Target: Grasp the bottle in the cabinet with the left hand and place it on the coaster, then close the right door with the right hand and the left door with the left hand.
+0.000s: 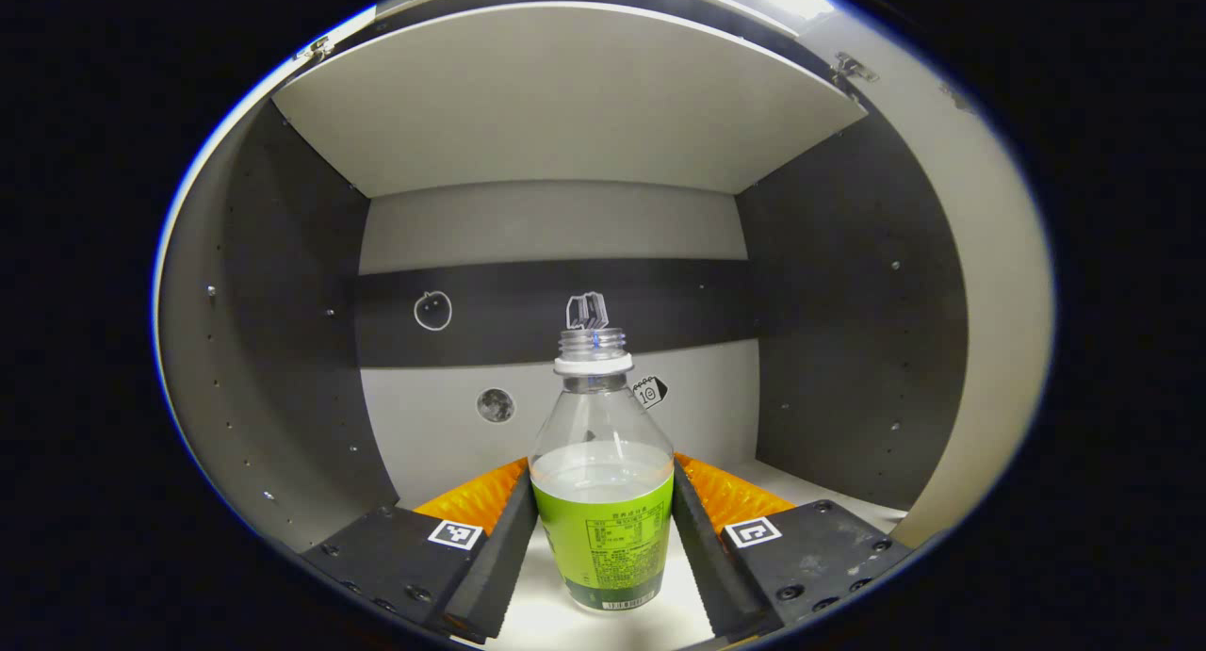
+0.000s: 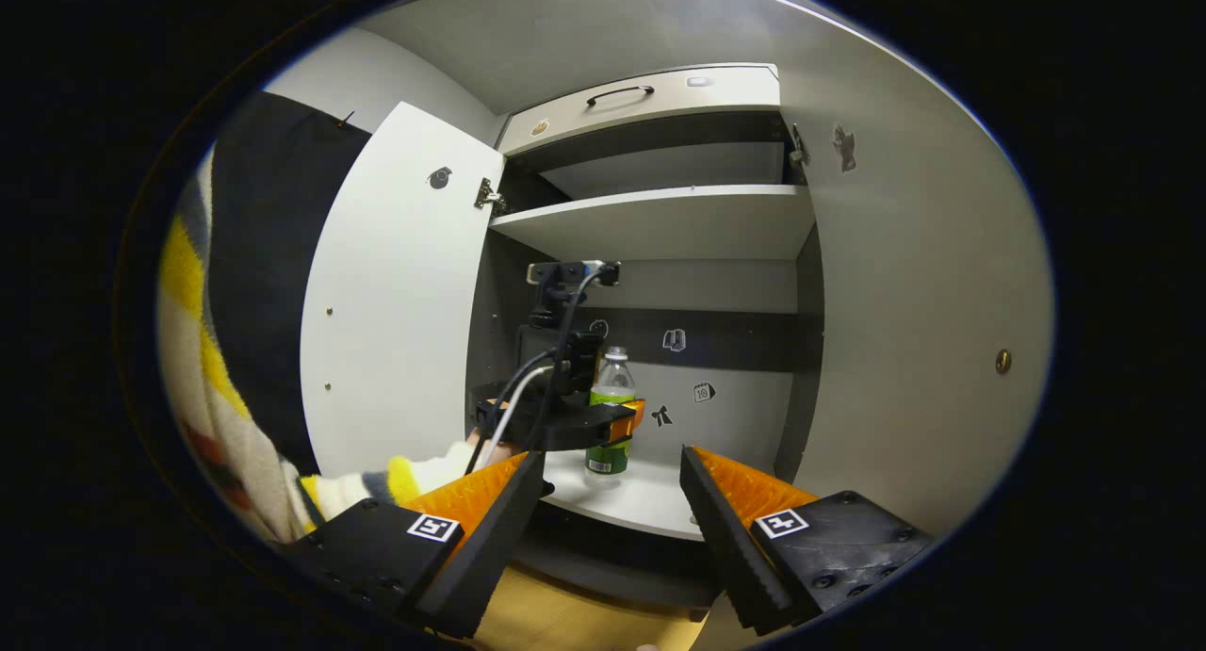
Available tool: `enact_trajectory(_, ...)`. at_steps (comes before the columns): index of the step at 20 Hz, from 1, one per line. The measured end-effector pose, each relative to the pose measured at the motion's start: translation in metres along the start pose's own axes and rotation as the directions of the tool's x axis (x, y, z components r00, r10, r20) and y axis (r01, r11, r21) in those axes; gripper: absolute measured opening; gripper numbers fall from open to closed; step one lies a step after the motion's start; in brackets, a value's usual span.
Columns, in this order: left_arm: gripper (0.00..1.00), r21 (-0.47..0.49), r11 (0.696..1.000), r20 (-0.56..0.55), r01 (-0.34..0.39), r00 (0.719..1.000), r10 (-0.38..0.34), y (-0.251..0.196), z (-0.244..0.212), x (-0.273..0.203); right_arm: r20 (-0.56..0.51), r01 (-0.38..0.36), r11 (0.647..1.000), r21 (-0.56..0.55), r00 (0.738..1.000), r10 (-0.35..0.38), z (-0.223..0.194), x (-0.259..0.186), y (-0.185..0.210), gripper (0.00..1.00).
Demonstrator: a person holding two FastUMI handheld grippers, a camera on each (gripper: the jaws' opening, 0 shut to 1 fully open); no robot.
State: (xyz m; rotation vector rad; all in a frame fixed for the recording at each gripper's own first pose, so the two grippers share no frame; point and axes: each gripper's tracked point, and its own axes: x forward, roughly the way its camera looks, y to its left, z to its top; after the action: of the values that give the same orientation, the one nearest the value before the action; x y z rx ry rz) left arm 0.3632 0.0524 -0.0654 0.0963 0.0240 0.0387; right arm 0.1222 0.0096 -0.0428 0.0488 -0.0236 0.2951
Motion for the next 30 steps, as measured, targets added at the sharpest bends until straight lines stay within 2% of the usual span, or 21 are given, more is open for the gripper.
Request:
enact_trajectory(5, 0.79, -0.005, 1.0, 0.019, 0.018, 1.0, -0.017, -0.004, 0.015, -0.059, 0.019, 0.052, 0.999, 0.001, 0.998, -0.052, 0.008, -0.016, 0.008, 0.98)
enact_trajectory(8, 0.79, -0.021, 0.999, 0.024, 0.04, 0.999, -0.039, -0.009, 0.021, -0.092, 0.019, 0.036, 0.999, 0.001, 0.999, -0.036, 0.011, -0.026, 0.03, 0.98)
enact_trajectory(15, 0.78, -0.028, 0.998, 0.035, 0.062, 0.998, -0.061, -0.011, 0.029, -0.16, 0.036, 0.062, 0.997, -0.054, 0.998, -0.061, 0.025, -0.064, 0.063, 0.98)
enact_trajectory(18, 0.79, -0.033, 0.996, 0.044, 0.078, 0.996, -0.077, -0.014, 0.027, -0.184, 0.042, 0.099, 0.993, -0.063, 0.994, -0.097, 0.029, -0.08, 0.066, 0.98)
enact_trajectory(19, 0.78, -0.024, 0.997, 0.04, 0.079, 0.996, -0.078, -0.014, 0.026, -0.192, 0.041, 0.111, 0.992, -0.062, 0.993, -0.108, 0.03, -0.085, 0.068, 0.94)
enact_trajectory(20, 0.79, -0.013, 0.997, 0.034, 0.08, 0.996, -0.08, -0.014, 0.023, -0.201, 0.036, 0.118, 0.991, -0.06, 0.993, -0.116, 0.03, -0.09, 0.071, 0.98)
enact_trajectory(29, 0.78, 0.008, 0.99, -0.001, 0.14, 0.99, -0.14, -0.033, -0.006, -0.281, 0.022, 0.209, 0.975, -0.08, 0.978, -0.208, 0.031, -0.136, 0.081, 0.98)
enact_trajectory(30, 0.78, 0.005, 0.989, -0.004, 0.149, 0.989, -0.149, -0.034, -0.01, -0.29, 0.018, 0.229, 0.97, -0.084, 0.973, -0.229, 0.03, -0.142, 0.079, 0.94)
